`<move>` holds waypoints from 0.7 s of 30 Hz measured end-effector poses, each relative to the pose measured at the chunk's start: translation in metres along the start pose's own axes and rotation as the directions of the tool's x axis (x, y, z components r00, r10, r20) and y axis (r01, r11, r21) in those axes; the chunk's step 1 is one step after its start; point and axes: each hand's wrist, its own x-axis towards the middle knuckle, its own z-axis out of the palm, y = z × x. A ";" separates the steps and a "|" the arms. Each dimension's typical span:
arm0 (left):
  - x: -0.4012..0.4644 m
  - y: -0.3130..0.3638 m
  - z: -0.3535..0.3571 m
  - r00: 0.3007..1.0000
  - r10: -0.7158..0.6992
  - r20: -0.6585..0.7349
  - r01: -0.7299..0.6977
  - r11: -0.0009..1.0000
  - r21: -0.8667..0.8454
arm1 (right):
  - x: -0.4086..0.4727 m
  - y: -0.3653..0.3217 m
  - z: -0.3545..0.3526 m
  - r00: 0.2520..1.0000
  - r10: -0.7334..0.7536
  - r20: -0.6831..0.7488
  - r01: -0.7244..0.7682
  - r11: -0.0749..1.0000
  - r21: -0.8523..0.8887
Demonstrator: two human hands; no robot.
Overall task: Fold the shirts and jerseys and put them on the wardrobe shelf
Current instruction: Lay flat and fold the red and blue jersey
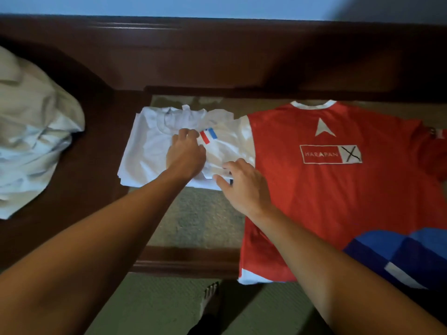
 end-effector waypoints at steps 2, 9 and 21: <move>0.013 -0.007 0.005 0.999 0.040 0.009 -0.040 0.999 0.034 | 0.015 -0.013 0.014 0.999 -0.033 -0.005 0.033 0.997 -0.064; 0.040 -0.024 0.007 0.997 0.041 -0.065 -0.037 0.997 0.065 | 0.036 -0.026 0.032 0.994 -0.104 -0.036 0.093 0.965 -0.245; 0.046 0.072 -0.010 0.999 0.024 -0.032 -0.034 0.930 -0.367 | 0.030 0.012 -0.013 0.937 0.256 -0.238 -0.145 0.904 0.402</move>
